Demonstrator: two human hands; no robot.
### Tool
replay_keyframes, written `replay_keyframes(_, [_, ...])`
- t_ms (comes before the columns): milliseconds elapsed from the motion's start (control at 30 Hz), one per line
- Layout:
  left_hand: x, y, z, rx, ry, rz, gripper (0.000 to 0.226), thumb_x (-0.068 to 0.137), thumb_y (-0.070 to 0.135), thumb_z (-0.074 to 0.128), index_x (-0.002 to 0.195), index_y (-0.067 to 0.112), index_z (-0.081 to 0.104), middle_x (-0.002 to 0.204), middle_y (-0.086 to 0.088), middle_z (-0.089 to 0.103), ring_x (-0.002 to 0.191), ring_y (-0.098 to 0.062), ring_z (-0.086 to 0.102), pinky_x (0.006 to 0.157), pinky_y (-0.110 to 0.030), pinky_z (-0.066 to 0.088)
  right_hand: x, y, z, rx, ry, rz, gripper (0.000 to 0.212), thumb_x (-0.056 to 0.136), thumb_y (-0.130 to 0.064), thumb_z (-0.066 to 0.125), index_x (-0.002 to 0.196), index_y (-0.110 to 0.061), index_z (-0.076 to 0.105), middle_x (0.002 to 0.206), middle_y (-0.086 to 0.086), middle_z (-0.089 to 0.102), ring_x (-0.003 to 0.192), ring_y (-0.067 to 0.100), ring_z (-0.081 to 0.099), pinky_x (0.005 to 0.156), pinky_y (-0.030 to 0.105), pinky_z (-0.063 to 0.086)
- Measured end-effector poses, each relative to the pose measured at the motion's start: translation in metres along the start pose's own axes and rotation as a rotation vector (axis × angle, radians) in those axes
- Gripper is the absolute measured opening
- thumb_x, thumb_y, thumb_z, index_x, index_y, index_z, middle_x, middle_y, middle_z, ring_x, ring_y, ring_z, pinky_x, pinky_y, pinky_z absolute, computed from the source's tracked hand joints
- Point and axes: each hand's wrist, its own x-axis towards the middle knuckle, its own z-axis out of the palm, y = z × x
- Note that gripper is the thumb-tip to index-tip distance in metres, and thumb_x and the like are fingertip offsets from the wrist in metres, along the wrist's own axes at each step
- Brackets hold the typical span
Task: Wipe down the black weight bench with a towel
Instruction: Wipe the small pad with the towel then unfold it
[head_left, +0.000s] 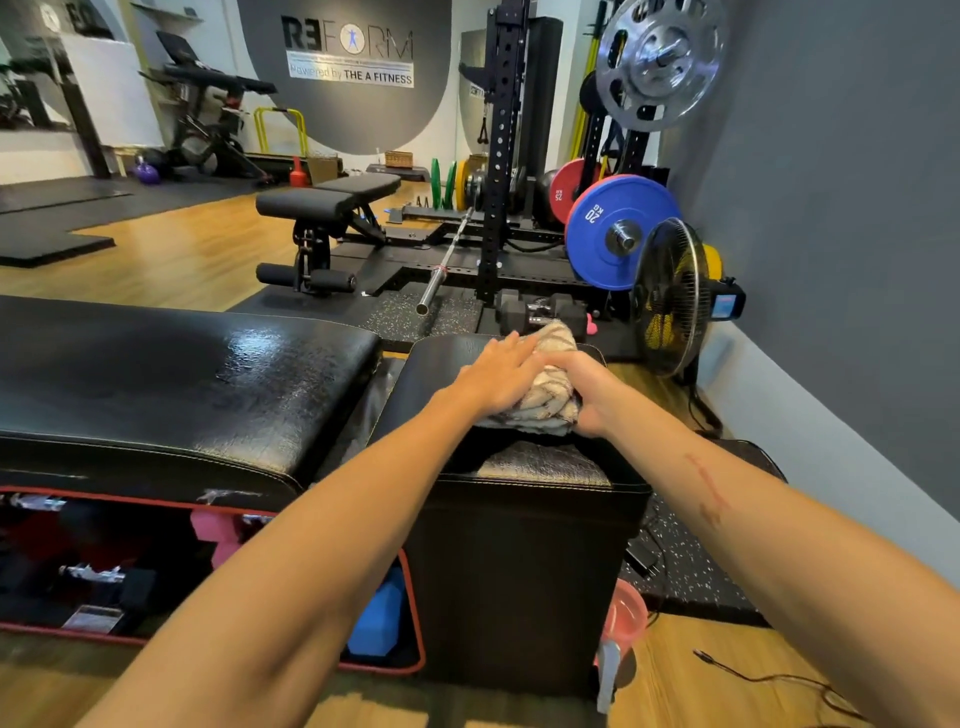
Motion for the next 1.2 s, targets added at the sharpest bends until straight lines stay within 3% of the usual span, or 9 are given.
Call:
replay_keyframes(200, [0.004,-0.01,0.015,0.203,-0.028,0.031,0.077,0.087,0.055,-0.007,0.154,0.022,0.013,0.163,-0.006,0.003,0.149,-0.031,-0.005,0.117,-0.058,0.012,0.005,0.007,-0.007,0.057,-0.049,-0.006,0.034,0.092,-0.02,0.06,0.123,-0.006,0.064,0.111,0.023,0.072,0.101,0.038,0.071,0.1,0.053,0.05])
replay_keyframes(333, [-0.001,-0.002,0.005,0.171,0.009,0.055,0.052,0.105,0.031,0.022,0.155,0.017,0.017,0.163,-0.008,0.007,0.15,-0.031,0.0,0.119,-0.052,0.008,0.002,0.005,-0.006,0.049,-0.062,-0.029,0.042,0.089,-0.024,0.066,0.128,-0.008,0.062,0.112,0.021,0.072,0.102,0.036,0.071,0.098,0.05,0.052])
replay_keyframes(500, [-0.008,-0.01,-0.011,0.147,0.209,0.077,0.067,0.096,0.052,0.007,0.156,0.022,0.011,0.164,-0.002,0.0,0.15,-0.025,-0.006,0.119,-0.053,0.009,-0.017,-0.01,0.0,0.065,-0.12,-0.046,0.044,0.1,-0.045,0.051,0.124,-0.01,0.065,0.11,0.017,0.073,0.103,0.032,0.071,0.092,0.044,0.055])
replay_keyframes(600, [-0.006,0.003,-0.006,-0.01,0.128,0.085,0.063,0.099,0.056,0.016,0.155,0.029,0.012,0.163,0.002,0.009,0.15,-0.023,0.004,0.118,-0.051,0.01,-0.022,-0.013,0.003,0.128,-0.214,-0.077,0.065,0.095,-0.069,0.035,0.124,-0.019,0.065,0.118,0.018,0.071,0.112,0.036,0.066,0.101,0.053,0.048])
replay_keyframes(767, [-0.004,0.0,0.0,-0.453,0.112,0.138,0.067,0.097,0.064,0.024,0.155,0.034,0.009,0.162,0.009,0.012,0.147,-0.008,0.013,0.121,-0.038,0.01,-0.008,0.004,-0.016,0.441,-0.32,-0.089,0.081,0.095,-0.07,0.023,0.146,-0.011,0.045,0.139,0.023,0.055,0.128,0.042,0.054,0.109,0.058,0.038])
replay_keyframes(867, [0.002,-0.006,-0.005,-0.792,0.012,0.002,0.081,0.084,0.081,0.033,0.149,0.033,0.033,0.145,-0.004,0.05,0.13,-0.02,0.051,0.113,-0.043,0.034,-0.009,0.005,-0.02,0.534,-0.416,-0.086,0.071,0.1,-0.056,0.023,0.147,-0.007,0.04,0.146,0.025,0.048,0.134,0.043,0.047,0.107,0.06,0.039])
replay_keyframes(967, [0.004,-0.004,-0.012,-0.889,0.048,0.042,0.067,0.098,0.063,0.025,0.144,0.017,0.044,0.123,-0.009,0.066,0.114,-0.02,0.064,0.1,-0.031,0.048,-0.008,-0.008,-0.009,0.545,-0.447,-0.093,0.055,0.105,-0.033,0.027,0.148,0.0,0.037,0.148,0.026,0.045,0.136,0.04,0.045,0.109,0.057,0.037])
replay_keyframes(1100, [0.009,-0.011,-0.009,-0.914,0.121,0.067,0.061,0.097,0.065,0.029,0.147,0.031,0.037,0.128,-0.004,0.062,0.114,-0.014,0.062,0.104,-0.036,0.045,-0.006,-0.023,0.003,0.471,-0.411,-0.044,0.046,0.105,-0.019,0.035,0.144,0.005,0.041,0.144,0.027,0.048,0.133,0.037,0.05,0.111,0.051,0.04])
replay_keyframes(1200, [0.012,-0.014,0.0,-0.807,0.154,0.096,0.076,0.082,0.082,0.034,0.148,0.046,0.026,0.155,0.009,0.035,0.139,-0.009,0.037,0.118,-0.045,0.026,-0.01,-0.019,0.014,0.454,-0.375,-0.07,0.059,0.105,-0.048,0.032,0.138,-0.004,0.053,0.136,0.025,0.057,0.128,0.037,0.055,0.112,0.049,0.038])
